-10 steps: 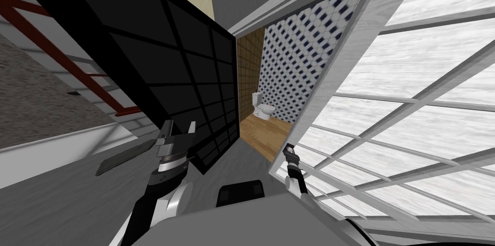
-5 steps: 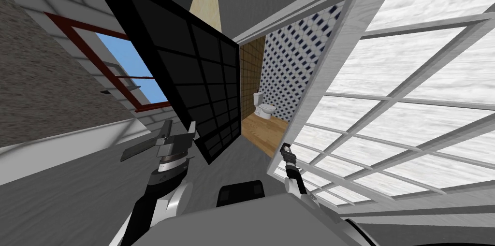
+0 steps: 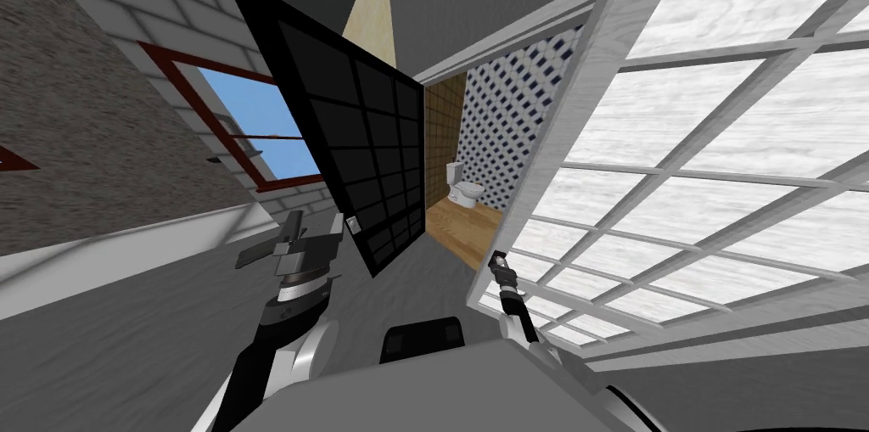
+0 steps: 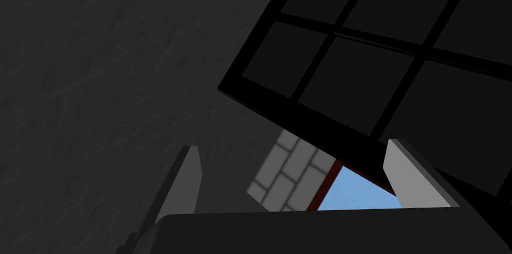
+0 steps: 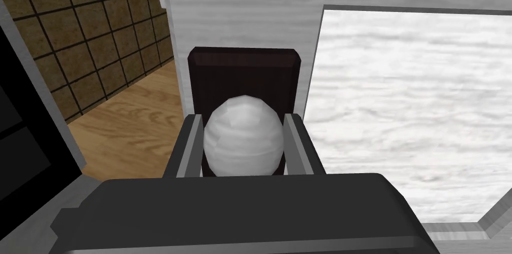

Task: Pull the door open

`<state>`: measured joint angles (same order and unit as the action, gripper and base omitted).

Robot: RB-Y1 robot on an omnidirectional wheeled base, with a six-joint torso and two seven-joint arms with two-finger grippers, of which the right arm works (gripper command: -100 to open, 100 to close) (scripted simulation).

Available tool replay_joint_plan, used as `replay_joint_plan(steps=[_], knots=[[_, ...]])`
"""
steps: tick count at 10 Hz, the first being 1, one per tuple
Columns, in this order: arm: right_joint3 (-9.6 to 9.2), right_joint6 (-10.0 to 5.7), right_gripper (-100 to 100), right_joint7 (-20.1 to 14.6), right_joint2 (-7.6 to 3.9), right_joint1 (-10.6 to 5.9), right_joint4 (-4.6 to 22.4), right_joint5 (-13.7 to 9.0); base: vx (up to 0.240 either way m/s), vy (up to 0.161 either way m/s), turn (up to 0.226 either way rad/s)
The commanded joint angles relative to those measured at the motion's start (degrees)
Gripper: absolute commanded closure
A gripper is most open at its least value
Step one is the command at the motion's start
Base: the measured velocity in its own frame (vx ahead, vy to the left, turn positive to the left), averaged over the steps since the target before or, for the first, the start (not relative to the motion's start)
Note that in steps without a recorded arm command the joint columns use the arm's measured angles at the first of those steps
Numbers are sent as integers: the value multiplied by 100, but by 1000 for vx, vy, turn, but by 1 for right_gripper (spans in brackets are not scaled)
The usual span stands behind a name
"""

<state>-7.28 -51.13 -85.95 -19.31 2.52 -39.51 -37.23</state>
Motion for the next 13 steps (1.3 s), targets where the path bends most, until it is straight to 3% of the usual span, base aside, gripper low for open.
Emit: replay_joint_plan(steps=[1,6,8,13], knots=[[-100,-5,100,-58,-33,57,-78,54,-181,-22,46],[-514,-73,100,-348,-208,174,-266,281,-230,-18,67],[-527,-85,100,-362,-207,135,-228,290,-180,8,21],[-942,-284,100,-713,-461,344,-356,502,-205,-32,83]])
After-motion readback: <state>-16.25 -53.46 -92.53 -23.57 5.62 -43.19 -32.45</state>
